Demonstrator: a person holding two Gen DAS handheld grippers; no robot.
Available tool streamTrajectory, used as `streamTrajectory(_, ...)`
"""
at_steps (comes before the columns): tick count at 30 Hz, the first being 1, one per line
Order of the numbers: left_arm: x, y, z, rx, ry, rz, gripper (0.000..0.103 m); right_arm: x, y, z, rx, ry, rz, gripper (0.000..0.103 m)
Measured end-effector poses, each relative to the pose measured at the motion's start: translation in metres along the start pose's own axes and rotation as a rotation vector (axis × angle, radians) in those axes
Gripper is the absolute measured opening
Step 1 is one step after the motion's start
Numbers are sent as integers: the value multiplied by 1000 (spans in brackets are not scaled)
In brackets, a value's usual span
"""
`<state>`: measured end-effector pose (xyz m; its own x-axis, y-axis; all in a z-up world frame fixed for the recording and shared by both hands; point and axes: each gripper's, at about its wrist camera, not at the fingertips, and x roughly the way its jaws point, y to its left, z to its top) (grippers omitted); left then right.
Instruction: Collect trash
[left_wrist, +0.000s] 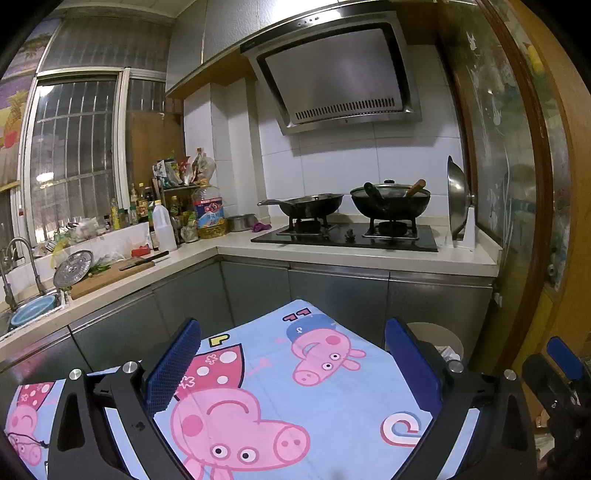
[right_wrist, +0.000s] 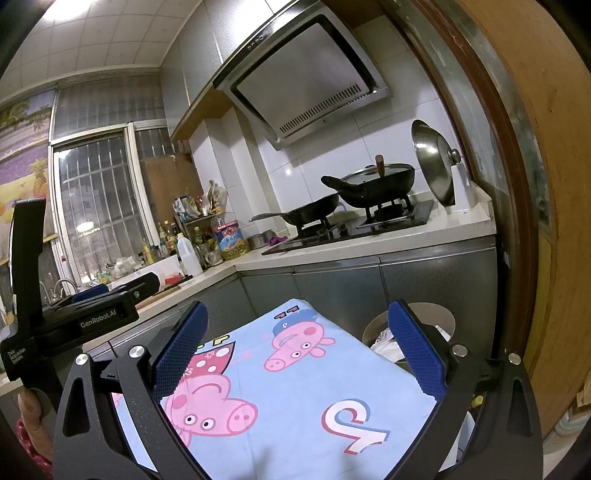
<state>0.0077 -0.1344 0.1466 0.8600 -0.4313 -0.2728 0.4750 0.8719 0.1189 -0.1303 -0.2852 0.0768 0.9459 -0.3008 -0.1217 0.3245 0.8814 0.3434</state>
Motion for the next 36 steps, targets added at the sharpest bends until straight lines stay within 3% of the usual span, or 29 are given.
streamTrajectory(36, 2, -10, -2, 13, 13, -12, 99, 1, 0, 4, 4, 4, 0, 97)
